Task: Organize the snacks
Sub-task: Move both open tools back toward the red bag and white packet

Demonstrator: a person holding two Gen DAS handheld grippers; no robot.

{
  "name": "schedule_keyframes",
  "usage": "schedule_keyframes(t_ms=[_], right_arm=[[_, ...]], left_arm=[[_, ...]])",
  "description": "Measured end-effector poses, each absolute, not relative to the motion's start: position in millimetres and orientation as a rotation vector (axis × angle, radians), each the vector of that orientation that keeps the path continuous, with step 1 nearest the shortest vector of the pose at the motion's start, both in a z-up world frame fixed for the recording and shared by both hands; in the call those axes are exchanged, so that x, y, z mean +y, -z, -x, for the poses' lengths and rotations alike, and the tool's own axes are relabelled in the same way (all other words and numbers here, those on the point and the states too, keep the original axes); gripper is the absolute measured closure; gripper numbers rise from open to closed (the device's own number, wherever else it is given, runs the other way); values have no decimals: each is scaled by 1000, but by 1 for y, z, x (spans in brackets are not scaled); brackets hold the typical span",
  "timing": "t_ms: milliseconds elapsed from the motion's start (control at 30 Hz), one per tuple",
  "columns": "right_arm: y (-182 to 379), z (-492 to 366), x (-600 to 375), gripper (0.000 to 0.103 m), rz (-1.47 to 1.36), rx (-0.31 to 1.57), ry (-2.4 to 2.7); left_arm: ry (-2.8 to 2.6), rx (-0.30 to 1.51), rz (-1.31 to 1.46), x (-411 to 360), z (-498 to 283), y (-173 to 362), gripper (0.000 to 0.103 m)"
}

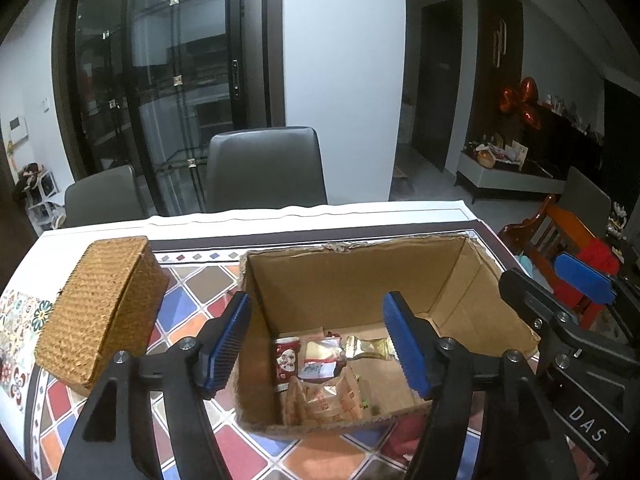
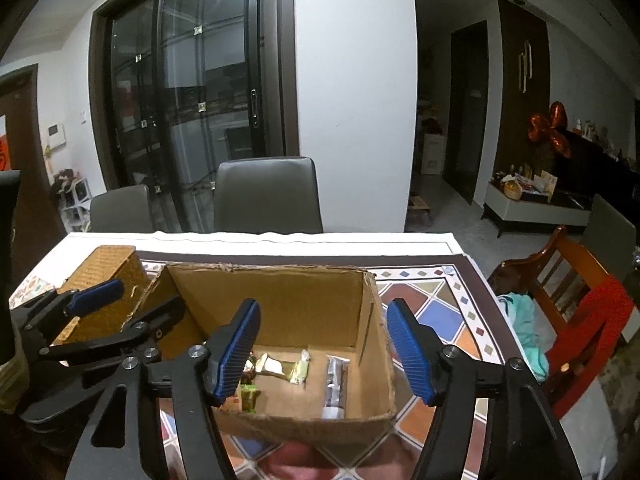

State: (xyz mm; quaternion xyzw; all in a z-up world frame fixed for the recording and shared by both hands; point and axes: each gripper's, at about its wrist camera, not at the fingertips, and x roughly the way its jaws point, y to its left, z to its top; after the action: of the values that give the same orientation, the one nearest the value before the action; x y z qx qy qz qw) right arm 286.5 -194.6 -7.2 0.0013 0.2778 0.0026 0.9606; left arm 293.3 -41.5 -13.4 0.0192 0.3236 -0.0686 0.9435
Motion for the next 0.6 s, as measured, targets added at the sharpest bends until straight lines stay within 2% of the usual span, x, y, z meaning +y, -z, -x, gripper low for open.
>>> schedule_keyframes(t_ms=[100, 600], right_arm=[[2, -277, -193, 31, 5, 552, 5], [-22, -235, -184, 31, 8, 511, 26]], left_arm=[[134, 649, -40, -39, -285, 9, 31], [116, 596, -42, -24, -240, -17, 27]])
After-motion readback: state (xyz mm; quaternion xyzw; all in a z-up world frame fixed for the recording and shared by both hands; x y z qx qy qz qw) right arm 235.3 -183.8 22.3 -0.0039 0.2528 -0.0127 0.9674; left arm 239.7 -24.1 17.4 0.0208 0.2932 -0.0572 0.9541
